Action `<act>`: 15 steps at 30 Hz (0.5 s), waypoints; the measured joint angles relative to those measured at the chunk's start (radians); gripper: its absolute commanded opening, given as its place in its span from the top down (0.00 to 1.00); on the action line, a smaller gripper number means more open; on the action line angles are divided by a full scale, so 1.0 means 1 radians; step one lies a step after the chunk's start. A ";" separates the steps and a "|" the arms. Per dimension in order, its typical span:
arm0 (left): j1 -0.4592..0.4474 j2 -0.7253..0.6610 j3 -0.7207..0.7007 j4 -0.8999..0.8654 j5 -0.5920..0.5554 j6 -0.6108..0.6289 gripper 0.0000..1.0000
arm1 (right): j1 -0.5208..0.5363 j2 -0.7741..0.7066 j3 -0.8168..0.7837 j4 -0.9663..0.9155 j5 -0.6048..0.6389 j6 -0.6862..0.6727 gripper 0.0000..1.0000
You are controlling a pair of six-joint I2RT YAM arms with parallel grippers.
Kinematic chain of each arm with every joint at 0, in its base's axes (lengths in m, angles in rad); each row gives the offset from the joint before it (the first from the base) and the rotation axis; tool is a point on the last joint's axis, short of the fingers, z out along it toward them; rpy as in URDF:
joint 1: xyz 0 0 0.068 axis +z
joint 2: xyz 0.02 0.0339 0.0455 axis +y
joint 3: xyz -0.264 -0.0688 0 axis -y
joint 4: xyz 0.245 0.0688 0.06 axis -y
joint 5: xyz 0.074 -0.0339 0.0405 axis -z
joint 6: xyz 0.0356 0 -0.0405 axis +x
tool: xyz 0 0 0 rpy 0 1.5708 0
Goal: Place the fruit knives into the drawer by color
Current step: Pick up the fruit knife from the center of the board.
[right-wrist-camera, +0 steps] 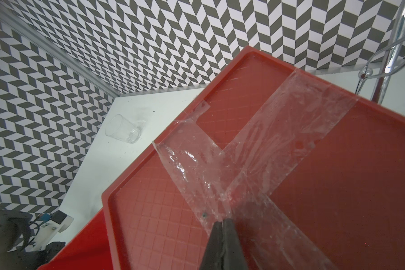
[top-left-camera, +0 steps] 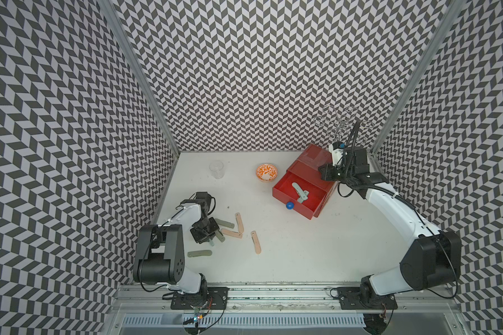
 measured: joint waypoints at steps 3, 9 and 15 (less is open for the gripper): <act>0.000 -0.024 0.000 -0.002 0.000 -0.002 1.00 | 0.000 0.000 0.000 0.001 0.000 0.000 0.99; -0.001 -0.134 0.049 -0.029 0.000 -0.009 1.00 | 0.000 0.010 0.000 0.017 -0.002 0.002 0.99; -0.011 -0.208 0.134 -0.066 0.010 -0.022 1.00 | 0.000 0.016 0.000 0.029 -0.005 0.008 0.99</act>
